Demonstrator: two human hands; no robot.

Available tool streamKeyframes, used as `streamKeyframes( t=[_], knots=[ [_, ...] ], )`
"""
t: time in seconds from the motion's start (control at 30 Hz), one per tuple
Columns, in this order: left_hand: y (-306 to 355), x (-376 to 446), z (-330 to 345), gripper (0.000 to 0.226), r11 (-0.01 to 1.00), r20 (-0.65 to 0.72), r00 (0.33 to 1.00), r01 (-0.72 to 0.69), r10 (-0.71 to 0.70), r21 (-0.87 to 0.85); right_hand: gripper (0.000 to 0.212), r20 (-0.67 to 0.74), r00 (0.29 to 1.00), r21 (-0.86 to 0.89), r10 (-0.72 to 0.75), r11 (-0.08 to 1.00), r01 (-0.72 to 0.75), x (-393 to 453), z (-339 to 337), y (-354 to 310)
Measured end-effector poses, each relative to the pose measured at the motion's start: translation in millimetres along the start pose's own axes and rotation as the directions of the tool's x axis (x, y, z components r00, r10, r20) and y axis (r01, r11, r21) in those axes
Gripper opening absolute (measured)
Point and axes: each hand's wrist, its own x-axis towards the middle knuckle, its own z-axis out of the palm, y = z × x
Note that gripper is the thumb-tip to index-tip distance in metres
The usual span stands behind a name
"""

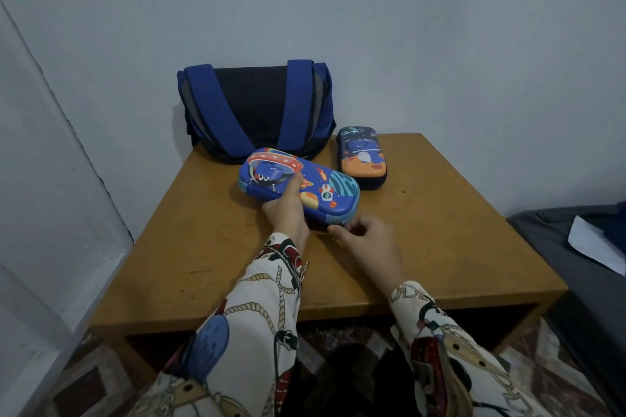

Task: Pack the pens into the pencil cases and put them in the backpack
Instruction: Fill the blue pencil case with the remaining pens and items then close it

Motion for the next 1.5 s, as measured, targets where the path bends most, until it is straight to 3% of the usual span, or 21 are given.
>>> streamKeyframes(
  t=[0.27, 0.5, 0.67, 0.8, 0.97, 1.17, 1.3, 1.5],
  knots=[
    [3, 0, -2, 0.038, 0.999, 0.003, 1.0, 0.03, -0.03, 0.027, 0.014, 0.007, 0.983, -0.155, -0.186, 0.971, 0.185, -6, -9, 5],
    [2, 1, -4, 0.03, 0.996, 0.053, 0.997, 0.047, -0.051, 0.08, 0.011, -0.03, 0.983, -0.23, -0.18, 0.958, 0.169, 3, -30, 17],
    [3, 3, -6, 0.044, 0.987, 0.125, 0.988, 0.075, -0.093, 0.144, 0.009, -0.148, 0.983, -0.156, -0.11, 0.984, 0.086, 12, -38, 25],
    [5, 5, -7, 0.039, 0.972, 0.205, 0.968, 0.096, -0.141, 0.214, 0.011, -0.228, 0.973, 0.069, 0.035, 0.997, -0.02, 14, -40, 26],
    [8, 5, -9, 0.028, 0.944, 0.278, 0.938, 0.118, -0.207, 0.307, 0.013, -0.242, 0.966, 0.17, 0.09, 0.984, -0.049, 13, -40, 25],
    [9, 7, -11, 0.042, 0.914, 0.364, 0.897, 0.096, -0.251, 0.395, 0.011, -0.205, 0.974, 0.17, 0.1, 0.983, -0.066, 12, -40, 24],
    [10, 5, -12, 0.028, 0.879, 0.441, 0.846, 0.064, -0.299, 0.473, 0.01, -0.197, 0.977, 0.106, 0.079, 0.993, -0.059, 11, -41, 22],
    [13, -1, -11, 0.029, 0.792, 0.512, 0.766, -0.006, -0.389, 0.611, 0.012, -0.205, 0.974, 0.102, 0.099, 0.992, -0.08, 12, -40, 23]
  ],
)
